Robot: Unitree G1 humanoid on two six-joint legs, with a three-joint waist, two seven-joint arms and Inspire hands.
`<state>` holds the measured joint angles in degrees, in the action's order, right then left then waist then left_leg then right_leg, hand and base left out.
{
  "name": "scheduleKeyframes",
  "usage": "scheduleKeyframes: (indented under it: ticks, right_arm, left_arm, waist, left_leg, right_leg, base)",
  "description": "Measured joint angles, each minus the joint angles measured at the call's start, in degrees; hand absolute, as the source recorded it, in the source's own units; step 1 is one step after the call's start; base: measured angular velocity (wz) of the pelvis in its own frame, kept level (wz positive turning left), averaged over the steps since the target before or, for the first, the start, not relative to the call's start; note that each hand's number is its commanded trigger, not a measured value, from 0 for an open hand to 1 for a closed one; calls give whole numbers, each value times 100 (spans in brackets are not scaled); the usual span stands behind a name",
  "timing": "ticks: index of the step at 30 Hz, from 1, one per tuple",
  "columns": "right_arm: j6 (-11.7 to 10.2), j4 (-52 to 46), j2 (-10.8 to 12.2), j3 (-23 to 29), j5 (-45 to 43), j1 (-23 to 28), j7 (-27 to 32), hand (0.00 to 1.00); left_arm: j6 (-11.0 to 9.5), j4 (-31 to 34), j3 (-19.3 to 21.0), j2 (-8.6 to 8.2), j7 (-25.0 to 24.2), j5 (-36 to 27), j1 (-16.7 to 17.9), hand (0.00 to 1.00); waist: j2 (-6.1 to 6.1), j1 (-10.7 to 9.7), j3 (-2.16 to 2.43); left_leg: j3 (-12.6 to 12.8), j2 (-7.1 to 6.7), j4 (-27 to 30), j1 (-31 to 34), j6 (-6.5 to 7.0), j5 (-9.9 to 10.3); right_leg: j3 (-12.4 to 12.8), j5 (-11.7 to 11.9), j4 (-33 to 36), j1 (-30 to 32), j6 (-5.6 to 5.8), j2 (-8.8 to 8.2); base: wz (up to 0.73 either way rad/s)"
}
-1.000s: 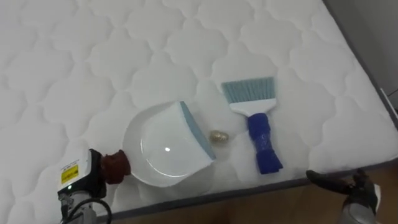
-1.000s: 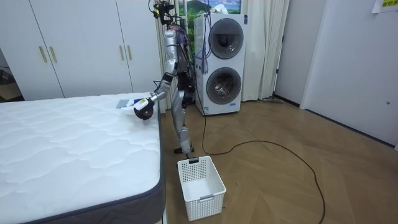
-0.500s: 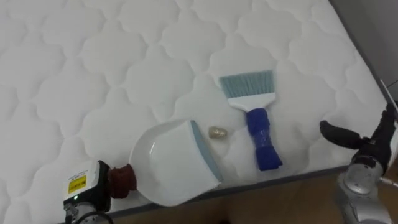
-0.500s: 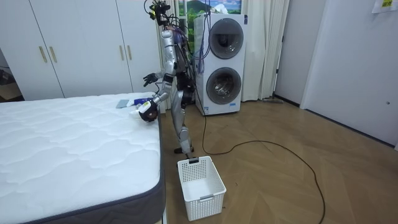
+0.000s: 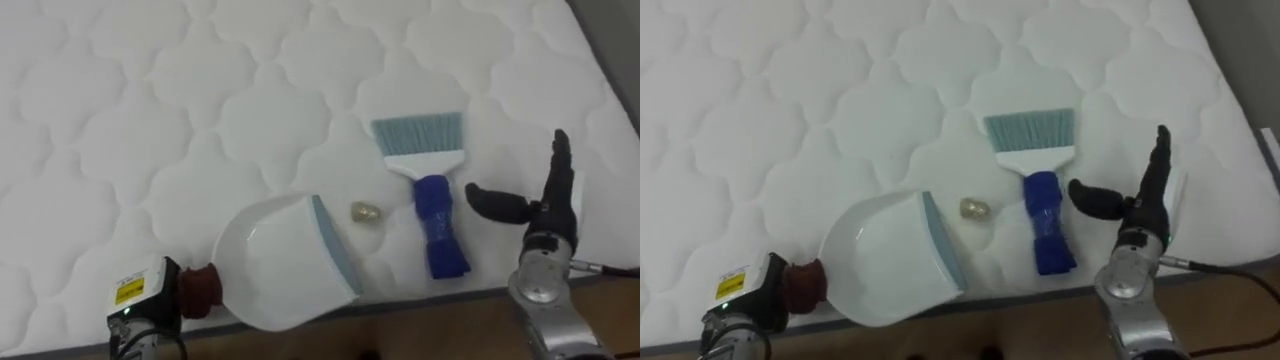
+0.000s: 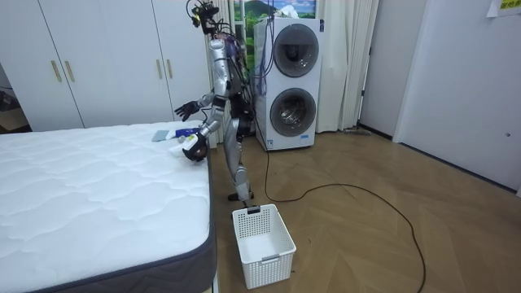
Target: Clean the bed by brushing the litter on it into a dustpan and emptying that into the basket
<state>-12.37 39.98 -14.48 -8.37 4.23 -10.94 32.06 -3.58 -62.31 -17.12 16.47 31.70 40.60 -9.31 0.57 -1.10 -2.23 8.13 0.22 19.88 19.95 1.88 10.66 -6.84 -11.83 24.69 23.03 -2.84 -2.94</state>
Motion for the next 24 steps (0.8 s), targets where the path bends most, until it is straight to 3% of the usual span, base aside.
scheduleKeyframes:
  ticks: [4, 8, 15, 24]
  right_arm:
    - [2, 204, 3, -39, 5, -185, -107, 0]
    - [20, 241, 3, -51, 0, -252, -254, 0]
    - [257, 524, 3, -256, 5, -243, -704, 0]
    - [330, 661, 5, -573, 58, -249, -1110, 0]
  left_arm:
    - [75, -2, 8, 0, 0, 8, -83, 100]
    - [95, 1, 28, 2, 0, 13, -136, 100]
    - [116, -5, 29, 24, -1, 8, -254, 100]
    - [210, -60, 24, 49, -1, 10, -286, 100]
  waist:
    - [50, 26, -30]
    - [52, 58, -30]
    - [54, 149, -29]
    - [109, 156, -25]
  left_leg:
    - [-26, -1, 11, 69, 0, 0]
    - [-27, 3, 11, 147, -1, -1]
    - [-26, 1, 130, 262, 0, 0]
    - [-24, -2, 198, 283, 2, 0]
  right_leg:
    - [-48, 0, 8, 41, 0, -10]
    - [-70, -1, 25, 121, -1, -12]
    - [-97, -2, 103, 209, -2, -39]
    - [-117, -3, 137, 223, -3, -65]
  base:
    - [5]
    - [2]
    - [1]
    - [1]
